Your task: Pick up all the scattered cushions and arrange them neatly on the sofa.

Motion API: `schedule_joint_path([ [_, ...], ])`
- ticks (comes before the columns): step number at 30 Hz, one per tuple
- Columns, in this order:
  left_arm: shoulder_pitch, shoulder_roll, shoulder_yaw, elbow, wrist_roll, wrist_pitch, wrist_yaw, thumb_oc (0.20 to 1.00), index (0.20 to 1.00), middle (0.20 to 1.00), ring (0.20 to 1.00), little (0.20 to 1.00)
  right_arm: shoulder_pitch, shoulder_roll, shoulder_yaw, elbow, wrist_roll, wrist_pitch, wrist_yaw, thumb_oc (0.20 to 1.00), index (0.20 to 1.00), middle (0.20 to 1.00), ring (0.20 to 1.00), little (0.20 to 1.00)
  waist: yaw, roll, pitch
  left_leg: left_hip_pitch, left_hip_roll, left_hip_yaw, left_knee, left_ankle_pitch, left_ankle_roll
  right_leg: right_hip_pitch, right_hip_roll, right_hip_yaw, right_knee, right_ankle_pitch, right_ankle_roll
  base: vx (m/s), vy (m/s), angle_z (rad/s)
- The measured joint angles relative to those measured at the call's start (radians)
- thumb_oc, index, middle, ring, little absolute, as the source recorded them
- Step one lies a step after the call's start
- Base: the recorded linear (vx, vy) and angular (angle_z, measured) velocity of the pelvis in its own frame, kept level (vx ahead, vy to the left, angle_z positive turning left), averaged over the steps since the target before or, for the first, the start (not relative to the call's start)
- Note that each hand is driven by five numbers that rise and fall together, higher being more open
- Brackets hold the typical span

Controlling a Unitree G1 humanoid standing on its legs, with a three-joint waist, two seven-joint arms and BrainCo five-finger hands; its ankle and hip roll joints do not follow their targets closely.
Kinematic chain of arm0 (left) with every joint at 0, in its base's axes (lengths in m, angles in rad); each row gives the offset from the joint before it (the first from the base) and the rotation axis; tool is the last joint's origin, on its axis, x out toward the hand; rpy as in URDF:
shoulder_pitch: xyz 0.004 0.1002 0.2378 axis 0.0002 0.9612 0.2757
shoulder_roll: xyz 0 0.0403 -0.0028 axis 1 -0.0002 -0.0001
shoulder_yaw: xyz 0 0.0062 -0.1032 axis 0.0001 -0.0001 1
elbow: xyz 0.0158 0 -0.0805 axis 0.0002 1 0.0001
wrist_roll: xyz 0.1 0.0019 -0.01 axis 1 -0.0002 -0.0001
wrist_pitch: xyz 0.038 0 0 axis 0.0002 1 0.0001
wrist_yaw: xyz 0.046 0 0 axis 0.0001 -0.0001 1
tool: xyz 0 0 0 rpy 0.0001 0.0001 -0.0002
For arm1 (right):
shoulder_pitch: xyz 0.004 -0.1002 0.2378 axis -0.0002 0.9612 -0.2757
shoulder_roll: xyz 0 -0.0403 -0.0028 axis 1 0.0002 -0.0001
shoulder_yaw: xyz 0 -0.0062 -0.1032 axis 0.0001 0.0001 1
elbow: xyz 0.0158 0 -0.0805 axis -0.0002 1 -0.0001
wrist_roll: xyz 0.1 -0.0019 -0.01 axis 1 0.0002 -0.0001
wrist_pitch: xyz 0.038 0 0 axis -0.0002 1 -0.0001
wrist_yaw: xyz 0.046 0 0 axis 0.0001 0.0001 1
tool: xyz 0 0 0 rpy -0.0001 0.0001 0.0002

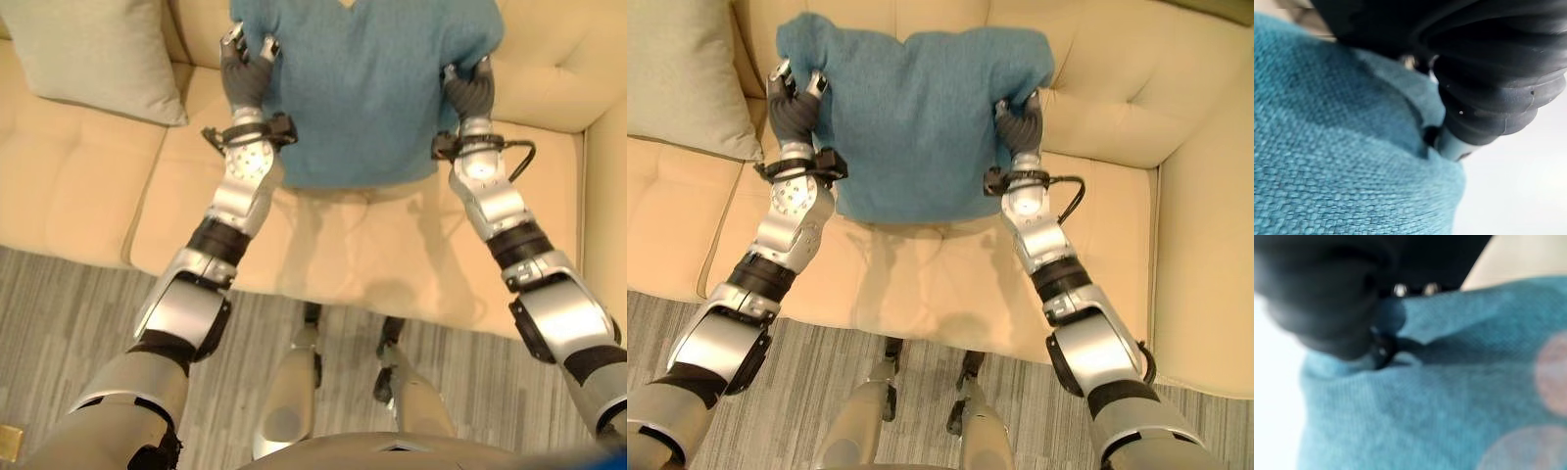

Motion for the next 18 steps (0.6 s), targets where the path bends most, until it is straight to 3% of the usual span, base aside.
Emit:
schedule_joint_path([
  [6,-0.117,0.012,-0.037,0.046,-0.024,-0.001,0.0,0.2,0.2,0.2,0.2,0.2,-0.08,-0.038,0.037,0.066,0.002,0.0,-0.028,0.2,0.2,0.2,0.2,0.2,-0.005,0.007,0.004,-0.037,0.007,0.007,-0.029,0.011,-0.001,-0.056,0.006,0.011,0.0,0.003,-0.001,0.01,0.021,-0.07],
  [18,-0.153,0.041,-0.07,0.089,-0.04,-0.009,-0.001,0.2,0.2,0.2,0.2,0.2,-0.109,-0.044,0.083,0.086,0.001,-0.009,-0.028,0.2,0.2,0.2,0.2,0.2,-0.004,0.02,0.005,-0.088,0.006,-0.008,-0.029,0.011,-0.002,-0.118,0.002,0.029,0.0,0.003,-0.001,0.0,0.01,-0.01],
])
